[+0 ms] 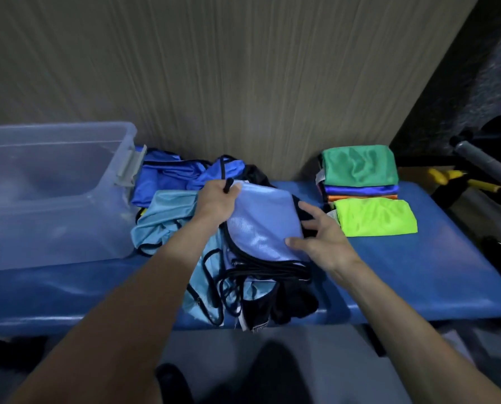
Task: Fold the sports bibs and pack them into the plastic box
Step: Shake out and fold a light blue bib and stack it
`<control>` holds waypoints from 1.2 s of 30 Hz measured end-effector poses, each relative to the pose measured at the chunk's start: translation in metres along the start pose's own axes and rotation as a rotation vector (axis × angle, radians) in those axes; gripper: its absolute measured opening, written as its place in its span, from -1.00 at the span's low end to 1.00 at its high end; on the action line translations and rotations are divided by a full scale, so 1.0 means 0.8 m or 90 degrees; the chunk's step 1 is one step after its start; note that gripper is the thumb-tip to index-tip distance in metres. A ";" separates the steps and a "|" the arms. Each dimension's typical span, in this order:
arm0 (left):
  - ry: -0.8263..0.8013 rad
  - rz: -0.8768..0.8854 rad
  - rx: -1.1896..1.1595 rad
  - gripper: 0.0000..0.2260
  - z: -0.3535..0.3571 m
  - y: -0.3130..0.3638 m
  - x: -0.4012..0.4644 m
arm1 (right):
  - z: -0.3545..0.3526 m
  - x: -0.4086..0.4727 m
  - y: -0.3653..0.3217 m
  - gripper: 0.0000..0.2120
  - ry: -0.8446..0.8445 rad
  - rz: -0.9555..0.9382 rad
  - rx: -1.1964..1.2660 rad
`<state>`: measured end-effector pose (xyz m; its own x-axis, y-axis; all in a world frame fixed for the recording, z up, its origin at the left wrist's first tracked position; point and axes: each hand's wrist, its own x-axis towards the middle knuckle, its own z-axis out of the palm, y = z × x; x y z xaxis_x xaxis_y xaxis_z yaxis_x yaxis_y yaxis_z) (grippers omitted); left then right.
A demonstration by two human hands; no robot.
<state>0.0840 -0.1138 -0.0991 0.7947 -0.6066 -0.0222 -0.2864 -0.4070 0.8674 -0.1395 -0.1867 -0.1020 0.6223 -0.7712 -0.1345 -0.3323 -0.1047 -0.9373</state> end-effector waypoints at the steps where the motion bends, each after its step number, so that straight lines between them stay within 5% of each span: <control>1: -0.006 0.030 0.067 -0.71 -0.001 0.001 -0.003 | -0.001 -0.003 0.002 -0.20 -0.011 -0.016 -0.056; 3: -0.030 0.073 0.161 -0.81 -0.007 0.001 -0.011 | -0.005 -0.011 0.005 -0.34 -0.032 -0.064 -0.145; 6: 0.011 0.231 0.355 -0.51 -0.016 0.008 -0.027 | -0.017 -0.032 0.002 -0.58 0.000 -0.157 -0.248; 8: 0.007 0.393 0.340 -0.66 -0.016 0.021 -0.053 | -0.026 -0.050 -0.001 -0.81 0.038 -0.214 -0.293; 10: -0.165 0.485 0.213 -0.84 -0.009 0.028 -0.080 | -0.033 -0.073 -0.002 -0.91 0.041 -0.195 -0.301; 12: -0.351 0.528 0.236 -0.77 -0.001 0.024 -0.103 | -0.034 -0.098 -0.002 -0.77 0.022 -0.141 -0.300; 17: -0.495 0.471 0.302 -0.61 -0.004 0.000 -0.111 | 0.000 -0.147 0.010 -0.48 0.031 -0.097 -0.300; 23: -0.518 0.479 0.339 -0.63 -0.007 -0.008 -0.115 | 0.028 -0.152 0.037 -0.80 0.076 -0.117 -0.155; 31: -0.544 0.444 0.391 -0.59 -0.010 -0.014 -0.121 | 0.022 -0.164 0.039 -0.89 0.009 0.057 0.229; 36: -0.544 0.435 0.397 -0.58 -0.010 -0.014 -0.123 | 0.011 -0.166 0.038 -0.89 0.008 0.050 0.275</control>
<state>0.0136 -0.0441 -0.1028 -0.1479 -0.9729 -0.1780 -0.8904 0.0526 0.4521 -0.2261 -0.0822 -0.1151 0.5972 -0.7744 -0.2090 -0.0498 0.2242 -0.9733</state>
